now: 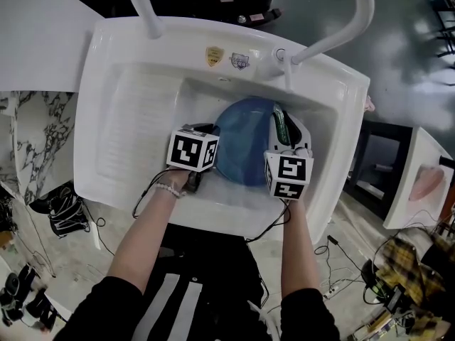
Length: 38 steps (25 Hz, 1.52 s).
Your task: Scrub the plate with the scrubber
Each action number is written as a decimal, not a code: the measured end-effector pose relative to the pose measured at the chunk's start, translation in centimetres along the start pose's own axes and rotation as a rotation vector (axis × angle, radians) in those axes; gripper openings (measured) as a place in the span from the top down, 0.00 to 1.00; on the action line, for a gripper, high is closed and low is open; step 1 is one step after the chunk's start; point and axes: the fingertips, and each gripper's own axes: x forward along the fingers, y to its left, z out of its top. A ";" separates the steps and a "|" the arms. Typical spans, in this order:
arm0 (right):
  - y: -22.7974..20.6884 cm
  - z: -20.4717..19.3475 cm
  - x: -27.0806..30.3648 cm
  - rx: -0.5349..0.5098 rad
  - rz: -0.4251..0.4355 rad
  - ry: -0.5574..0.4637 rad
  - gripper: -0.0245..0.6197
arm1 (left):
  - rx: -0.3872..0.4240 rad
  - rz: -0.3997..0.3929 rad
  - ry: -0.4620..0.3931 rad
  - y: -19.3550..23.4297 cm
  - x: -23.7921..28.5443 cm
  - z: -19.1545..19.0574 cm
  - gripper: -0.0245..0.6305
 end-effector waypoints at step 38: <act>11.9 -0.4 3.2 -0.260 0.390 -0.031 0.81 | -0.054 -0.010 -0.039 0.9 0.1 0.4 0.94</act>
